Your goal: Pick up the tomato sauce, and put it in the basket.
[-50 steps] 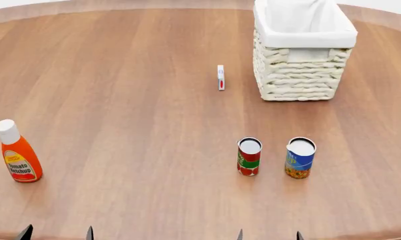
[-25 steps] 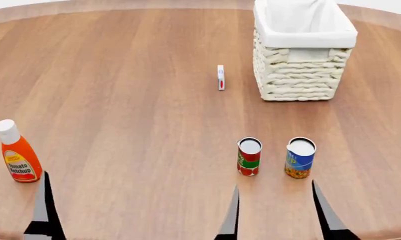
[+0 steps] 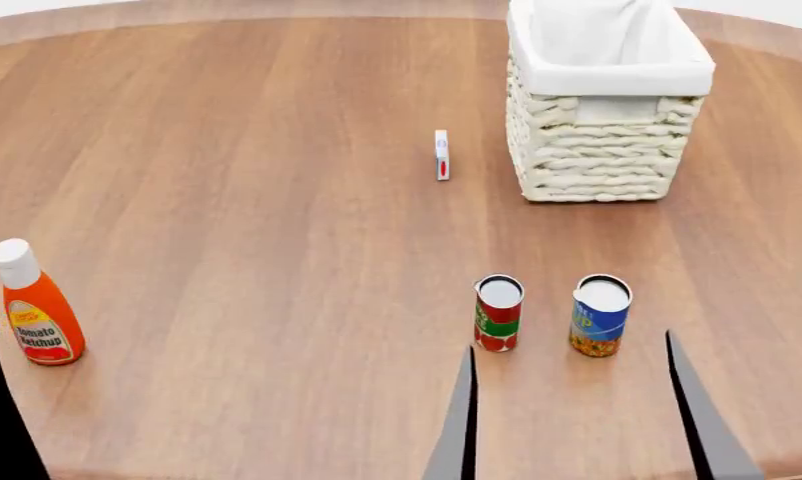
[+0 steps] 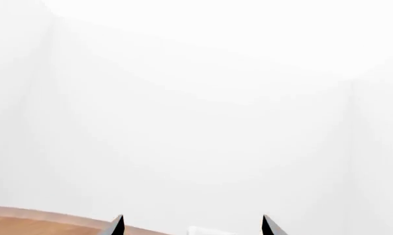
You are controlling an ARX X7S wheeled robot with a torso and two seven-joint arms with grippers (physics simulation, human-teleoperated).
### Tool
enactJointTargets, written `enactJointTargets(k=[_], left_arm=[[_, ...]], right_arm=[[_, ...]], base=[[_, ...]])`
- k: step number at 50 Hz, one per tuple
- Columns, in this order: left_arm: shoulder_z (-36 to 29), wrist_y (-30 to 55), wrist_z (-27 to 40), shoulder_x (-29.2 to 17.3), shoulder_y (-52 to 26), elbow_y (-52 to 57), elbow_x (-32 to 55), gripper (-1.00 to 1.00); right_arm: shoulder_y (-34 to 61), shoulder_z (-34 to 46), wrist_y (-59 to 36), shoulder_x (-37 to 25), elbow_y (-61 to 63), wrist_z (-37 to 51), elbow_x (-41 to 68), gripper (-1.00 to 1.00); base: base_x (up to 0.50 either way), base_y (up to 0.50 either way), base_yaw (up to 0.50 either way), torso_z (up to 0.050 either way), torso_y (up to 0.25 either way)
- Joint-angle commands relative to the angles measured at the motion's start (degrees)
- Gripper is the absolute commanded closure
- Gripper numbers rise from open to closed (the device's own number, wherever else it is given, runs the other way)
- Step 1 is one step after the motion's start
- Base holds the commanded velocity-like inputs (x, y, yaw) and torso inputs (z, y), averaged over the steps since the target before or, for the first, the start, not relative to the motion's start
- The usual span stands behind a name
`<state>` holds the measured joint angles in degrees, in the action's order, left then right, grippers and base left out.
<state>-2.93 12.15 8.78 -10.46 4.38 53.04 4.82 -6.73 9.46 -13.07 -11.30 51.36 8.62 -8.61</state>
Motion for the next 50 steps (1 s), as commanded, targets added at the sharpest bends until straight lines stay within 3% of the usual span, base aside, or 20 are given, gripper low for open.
enactJointTargets(k=[1, 50], left_arm=[[-0.5, 0.0, 0.6, -0.7, 0.2, 0.6, 0.0, -1.00], [-0.8, 1.1, 2.8, -2.3, -0.3, -0.1, 4.3, -1.00]], right_arm=[[-0.4, 0.5, -0.9, -0.6, 0.9, 0.2, 0.1, -1.00], [0.6, 1.5, -3.6, -1.9, 0.8, 1.5, 1.0, -1.00]], base=[[0.00, 0.00, 0.00, 0.000, 0.000], [0.21, 0.00, 0.00, 0.000, 0.000]])
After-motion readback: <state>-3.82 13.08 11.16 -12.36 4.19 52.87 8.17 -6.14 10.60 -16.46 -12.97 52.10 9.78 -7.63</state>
